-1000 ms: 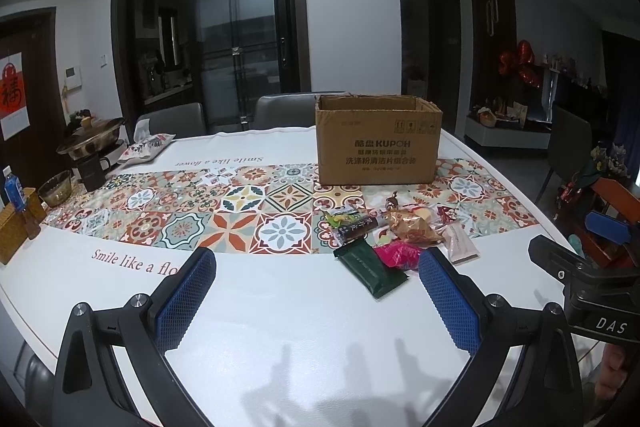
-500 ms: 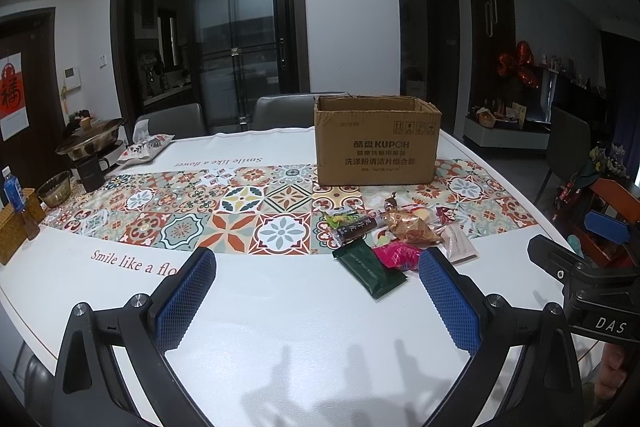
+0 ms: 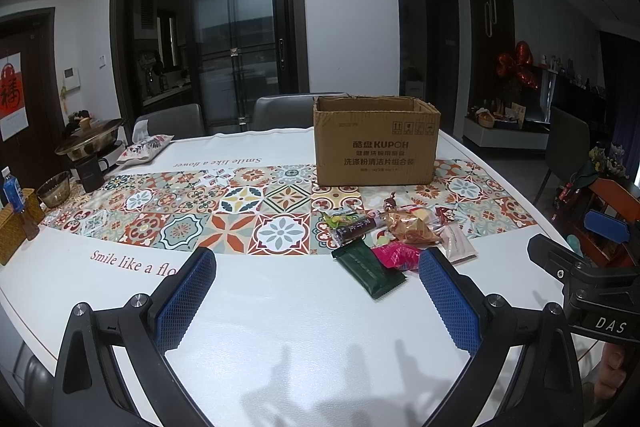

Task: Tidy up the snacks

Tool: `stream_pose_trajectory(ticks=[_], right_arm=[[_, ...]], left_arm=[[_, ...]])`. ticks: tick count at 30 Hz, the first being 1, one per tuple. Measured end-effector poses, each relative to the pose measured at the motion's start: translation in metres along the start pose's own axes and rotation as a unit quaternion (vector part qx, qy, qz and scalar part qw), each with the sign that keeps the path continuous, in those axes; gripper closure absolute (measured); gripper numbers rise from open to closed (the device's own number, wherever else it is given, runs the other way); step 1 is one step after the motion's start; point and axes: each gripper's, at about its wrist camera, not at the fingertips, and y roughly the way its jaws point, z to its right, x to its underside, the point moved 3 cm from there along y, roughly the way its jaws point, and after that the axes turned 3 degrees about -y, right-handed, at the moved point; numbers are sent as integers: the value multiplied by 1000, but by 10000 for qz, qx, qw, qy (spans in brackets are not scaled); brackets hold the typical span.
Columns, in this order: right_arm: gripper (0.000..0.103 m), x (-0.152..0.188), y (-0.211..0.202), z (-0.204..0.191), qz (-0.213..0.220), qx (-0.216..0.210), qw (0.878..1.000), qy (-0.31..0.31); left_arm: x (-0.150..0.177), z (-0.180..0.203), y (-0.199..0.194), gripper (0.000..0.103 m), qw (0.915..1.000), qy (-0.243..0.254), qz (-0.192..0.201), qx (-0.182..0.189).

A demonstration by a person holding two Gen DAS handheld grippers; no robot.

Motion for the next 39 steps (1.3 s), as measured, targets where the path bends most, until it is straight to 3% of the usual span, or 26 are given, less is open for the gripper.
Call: stream_pose_trajectory(ticks=[31,39], right_arm=[[1,-4,-2,3,-40,-50,10000,25],[1,0,22,6,-143,-208,9997,53]], left_arm=[[-2,12,4,0,9998,87,-42,153],[-5,23,24,10,9989,199,-177,374]])
